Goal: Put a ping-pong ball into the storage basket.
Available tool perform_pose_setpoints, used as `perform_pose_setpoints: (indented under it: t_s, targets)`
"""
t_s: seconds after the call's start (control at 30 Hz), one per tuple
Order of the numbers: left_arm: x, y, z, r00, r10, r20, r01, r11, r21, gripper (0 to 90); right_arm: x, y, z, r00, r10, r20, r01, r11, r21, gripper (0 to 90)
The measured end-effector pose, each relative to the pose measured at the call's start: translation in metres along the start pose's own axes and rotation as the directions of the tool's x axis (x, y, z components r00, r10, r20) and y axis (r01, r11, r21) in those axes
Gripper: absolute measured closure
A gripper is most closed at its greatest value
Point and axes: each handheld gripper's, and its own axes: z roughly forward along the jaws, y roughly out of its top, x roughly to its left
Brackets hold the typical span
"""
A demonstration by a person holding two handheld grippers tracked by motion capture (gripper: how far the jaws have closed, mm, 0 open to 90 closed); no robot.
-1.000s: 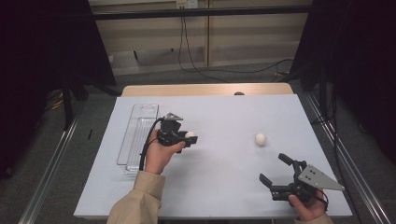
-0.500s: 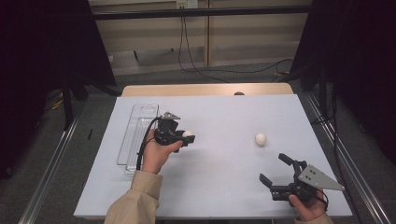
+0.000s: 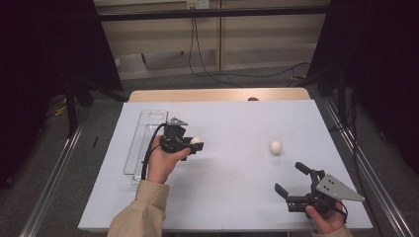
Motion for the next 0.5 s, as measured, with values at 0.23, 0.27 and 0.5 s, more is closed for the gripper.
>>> perform_pose_setpoints:
  t_s: [0.23, 0.27, 0.5]
  targets:
    - [0.0026, 0.0004, -0.0038, 1.0, 0.0, -0.006, 0.0, 1.0, 0.006, 51.2, 0.0, 0.0001, -0.0002, 1.0, 0.0, -0.001, 0.0, 1.0, 0.0, 1.0]
    - [0.0028, 0.0005, -0.0042, 1.0, -0.003, -0.006, 0.003, 1.0, 0.003, 51.2, -0.0001, 0.0001, -0.0001, 1.0, 0.0, -0.001, 0.0, 1.0, 0.0, 1.0]
    - [0.0056, 0.0009, -0.0082, 0.9999, -0.008, -0.015, 0.008, 1.0, 0.001, 51.2, -0.0001, 0.0001, -0.0001, 1.0, 0.0, -0.001, 0.0, 1.0, 0.0, 1.1]
